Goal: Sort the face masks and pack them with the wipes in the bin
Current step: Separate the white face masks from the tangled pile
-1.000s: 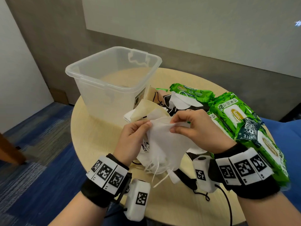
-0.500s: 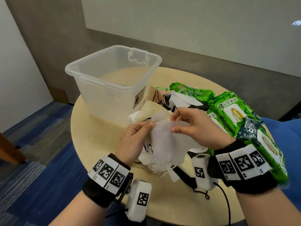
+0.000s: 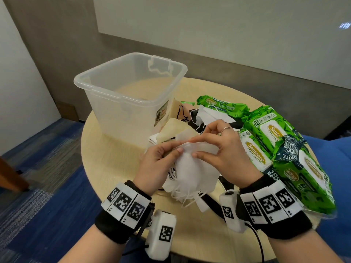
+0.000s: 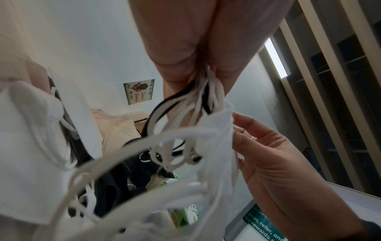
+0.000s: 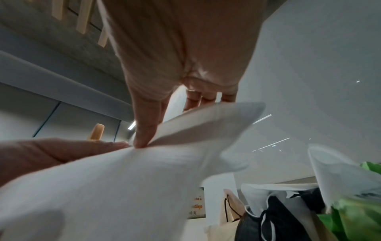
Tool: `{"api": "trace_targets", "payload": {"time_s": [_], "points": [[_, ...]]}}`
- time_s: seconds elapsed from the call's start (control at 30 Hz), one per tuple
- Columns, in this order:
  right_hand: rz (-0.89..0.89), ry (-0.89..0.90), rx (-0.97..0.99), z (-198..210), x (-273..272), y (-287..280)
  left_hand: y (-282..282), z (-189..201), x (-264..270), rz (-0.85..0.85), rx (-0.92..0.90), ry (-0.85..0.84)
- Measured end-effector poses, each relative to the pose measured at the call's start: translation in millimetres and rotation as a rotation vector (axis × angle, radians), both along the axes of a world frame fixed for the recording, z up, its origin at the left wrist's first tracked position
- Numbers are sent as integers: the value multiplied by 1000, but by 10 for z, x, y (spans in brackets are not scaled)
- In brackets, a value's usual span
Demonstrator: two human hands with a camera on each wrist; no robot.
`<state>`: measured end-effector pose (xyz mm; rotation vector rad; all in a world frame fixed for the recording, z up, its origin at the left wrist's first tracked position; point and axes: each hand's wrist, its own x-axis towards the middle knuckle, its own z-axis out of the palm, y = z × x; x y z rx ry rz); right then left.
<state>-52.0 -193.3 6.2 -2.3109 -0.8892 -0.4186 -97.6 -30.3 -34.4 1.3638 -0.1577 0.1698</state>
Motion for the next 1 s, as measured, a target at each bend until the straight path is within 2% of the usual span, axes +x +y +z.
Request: {"api": "trace_targets", "payload": {"time_s": [0.33, 0.47, 0.63, 0.83, 1.0], "points": [[-2, -128, 56, -17, -82, 15, 30, -17, 1, 92, 94, -24], [-69, -175, -55, -10, -79, 20, 25, -14, -1, 89, 97, -46], [-125, -22, -151, 36, -50, 61, 22, -19, 2, 71, 129, -70], [-215, 41, -365, 106, -14, 96, 26, -50, 5, 44, 175, -93], [-169, 38, -332, 64, 9, 77, 27, -69, 5, 39, 145, -83]]}}
